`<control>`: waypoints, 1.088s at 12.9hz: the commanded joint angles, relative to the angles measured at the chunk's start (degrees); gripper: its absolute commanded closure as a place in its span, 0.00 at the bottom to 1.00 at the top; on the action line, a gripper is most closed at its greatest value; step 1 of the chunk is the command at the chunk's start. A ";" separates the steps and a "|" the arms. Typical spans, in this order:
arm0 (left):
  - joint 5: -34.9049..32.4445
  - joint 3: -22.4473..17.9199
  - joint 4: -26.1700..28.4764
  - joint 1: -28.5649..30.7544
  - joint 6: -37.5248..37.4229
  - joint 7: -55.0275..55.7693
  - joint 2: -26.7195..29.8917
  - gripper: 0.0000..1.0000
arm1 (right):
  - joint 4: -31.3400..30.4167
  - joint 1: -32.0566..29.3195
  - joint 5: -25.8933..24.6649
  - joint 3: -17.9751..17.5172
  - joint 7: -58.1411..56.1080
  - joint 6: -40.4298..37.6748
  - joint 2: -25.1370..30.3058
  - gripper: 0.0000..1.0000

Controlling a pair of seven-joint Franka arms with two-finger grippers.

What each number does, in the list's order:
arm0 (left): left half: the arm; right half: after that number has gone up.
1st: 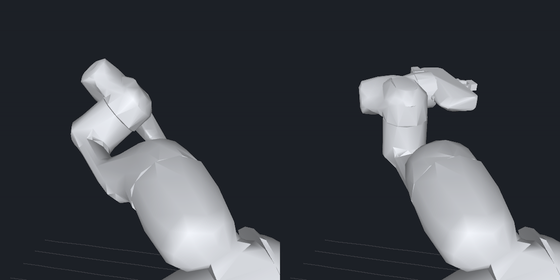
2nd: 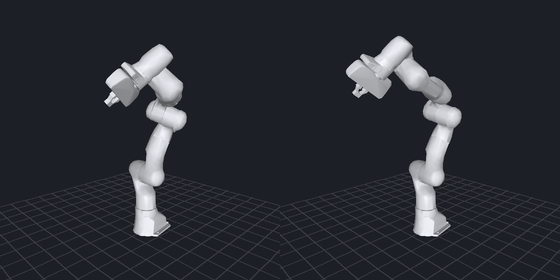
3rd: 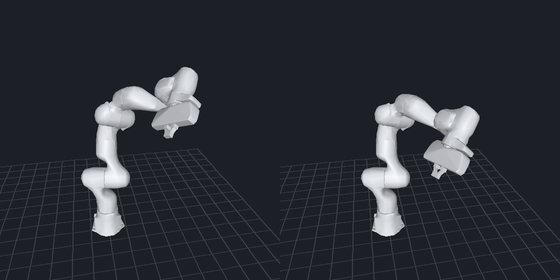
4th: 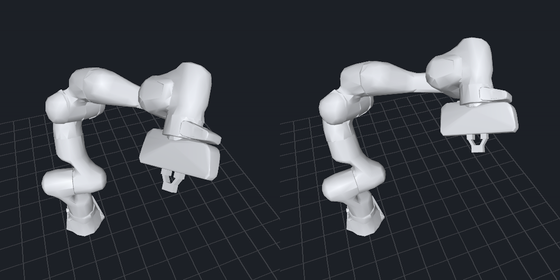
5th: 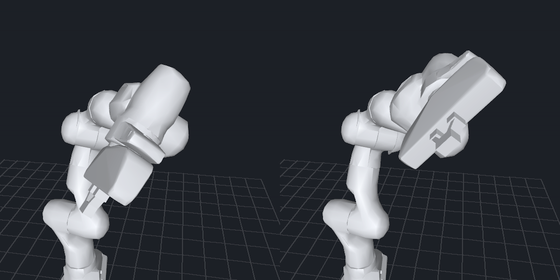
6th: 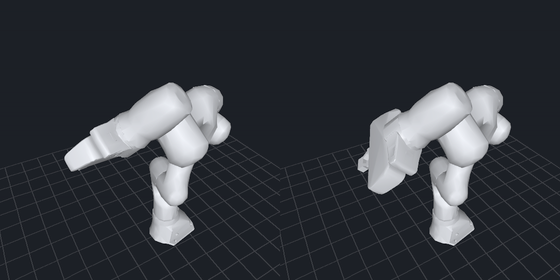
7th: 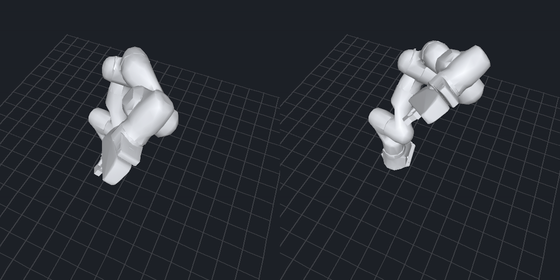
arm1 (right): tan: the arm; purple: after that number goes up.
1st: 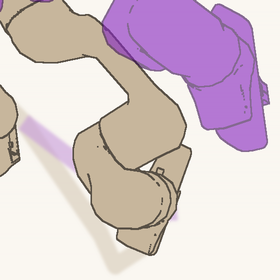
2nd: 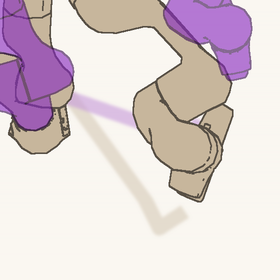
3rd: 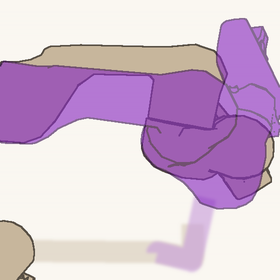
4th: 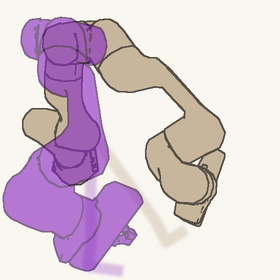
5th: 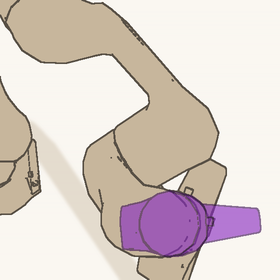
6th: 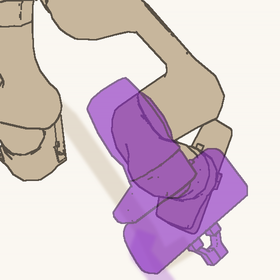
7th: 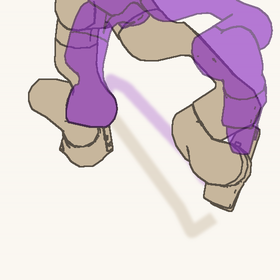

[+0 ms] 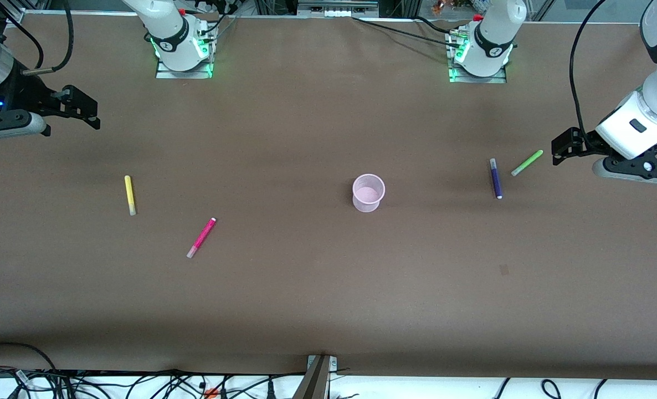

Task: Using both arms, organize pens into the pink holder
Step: 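Move the left gripper down toward the blue marker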

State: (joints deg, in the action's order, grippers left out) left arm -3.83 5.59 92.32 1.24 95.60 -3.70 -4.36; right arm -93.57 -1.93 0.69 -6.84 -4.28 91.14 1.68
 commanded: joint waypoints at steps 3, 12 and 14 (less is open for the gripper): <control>0.84 0.12 -1.71 0.25 -1.64 -0.61 -0.65 0.00 | 0.40 -0.53 1.16 -0.11 -0.02 0.18 -0.27 0.00; 0.66 0.38 -1.88 0.07 -3.23 -0.17 -1.00 0.00 | 0.49 -0.62 1.07 -0.11 -0.02 0.70 -0.62 0.00; 0.67 0.38 -1.27 0.77 -3.31 -0.17 -1.87 0.00 | 0.58 -0.88 1.07 -0.02 -0.02 0.88 -0.80 0.00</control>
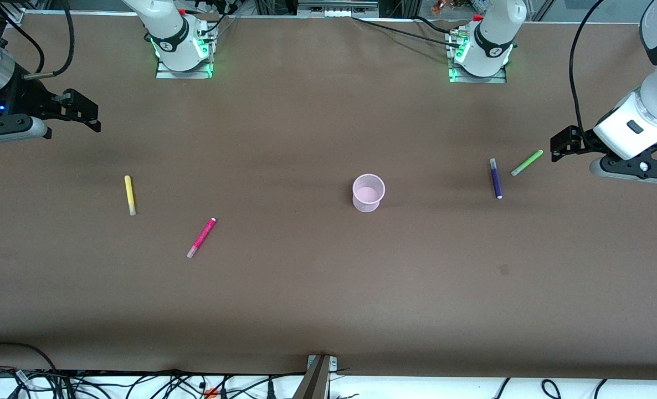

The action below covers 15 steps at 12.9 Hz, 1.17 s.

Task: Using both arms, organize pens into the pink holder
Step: 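Move the left gripper down toward the blue marker, then grasp the blue marker upright with the left gripper and lift it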

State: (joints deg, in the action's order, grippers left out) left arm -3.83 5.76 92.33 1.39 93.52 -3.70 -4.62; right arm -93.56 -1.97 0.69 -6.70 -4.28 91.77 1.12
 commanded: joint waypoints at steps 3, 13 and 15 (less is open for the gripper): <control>-0.04 0.22 -1.28 0.45 -3.06 -0.08 -6.62 0.00 | 0.66 -0.84 1.07 -0.16 -0.02 0.61 -0.42 0.00; -0.13 0.13 20.32 1.95 16.92 0.53 -7.60 0.00 | 0.66 -0.84 1.07 -0.16 -0.02 0.87 -0.51 0.00; -0.21 0.22 26.55 3.88 24.13 0.45 -5.07 0.00 | 0.66 -0.84 1.07 -0.25 -0.02 1.05 -0.51 0.00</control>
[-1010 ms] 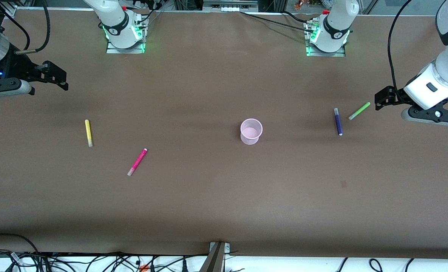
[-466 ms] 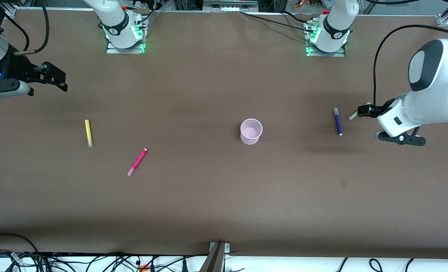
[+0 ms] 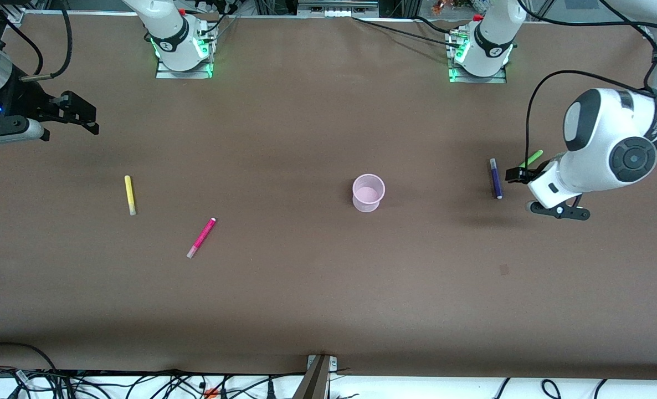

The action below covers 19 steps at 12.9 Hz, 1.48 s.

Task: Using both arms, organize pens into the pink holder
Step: 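Grasp the blue marker upright with the left gripper and lift it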

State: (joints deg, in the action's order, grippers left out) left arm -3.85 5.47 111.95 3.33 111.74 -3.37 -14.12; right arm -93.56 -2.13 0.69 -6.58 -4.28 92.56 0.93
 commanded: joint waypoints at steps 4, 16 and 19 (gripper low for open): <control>-0.19 0.60 19.70 1.76 25.00 -0.05 6.14 0.00 | 0.66 -0.60 1.07 -0.37 -0.03 0.25 -0.32 0.00; -10.47 1.48 19.44 3.43 34.15 3.44 -7.40 0.00 | 0.75 -0.60 0.98 0.34 -0.29 0.08 -0.32 0.00; -10.39 1.65 19.44 3.79 34.42 6.96 -8.11 0.00 | 0.75 -0.60 0.98 0.34 -0.29 0.08 -0.32 0.00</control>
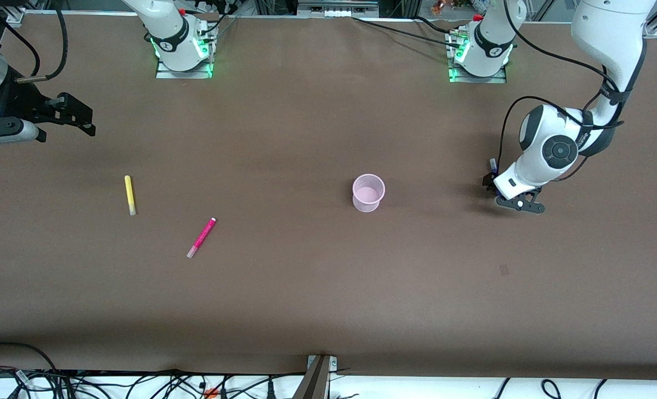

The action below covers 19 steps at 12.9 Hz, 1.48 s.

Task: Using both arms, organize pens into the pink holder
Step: 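Grasp the blue marker upright with the left gripper and lift it, then carry the blue marker to the holder while the right gripper reaches the pink highlighter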

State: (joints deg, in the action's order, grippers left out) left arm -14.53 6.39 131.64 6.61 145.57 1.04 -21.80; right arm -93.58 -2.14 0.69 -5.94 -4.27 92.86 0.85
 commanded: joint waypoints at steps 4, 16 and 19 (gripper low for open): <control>1.60 0.99 -0.25 0.51 0.06 4.32 -0.88 0.42 | 0.77 -0.49 0.98 -0.30 -0.21 -0.14 -0.15 0.00; 8.72 13.03 -19.43 -0.28 -35.95 4.24 4.14 1.00 | 0.77 -0.49 0.10 -0.30 -0.48 -0.22 -0.15 0.00; 10.84 15.83 -33.26 -1.60 -49.31 4.15 2.02 1.00 | 0.77 -0.75 0.89 -0.21 -0.65 0.39 -1.98 0.00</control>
State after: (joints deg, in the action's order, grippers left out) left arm -5.29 20.91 106.34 5.64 102.69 5.56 -17.21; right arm -93.59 -2.15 0.67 -5.93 -4.38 92.97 0.57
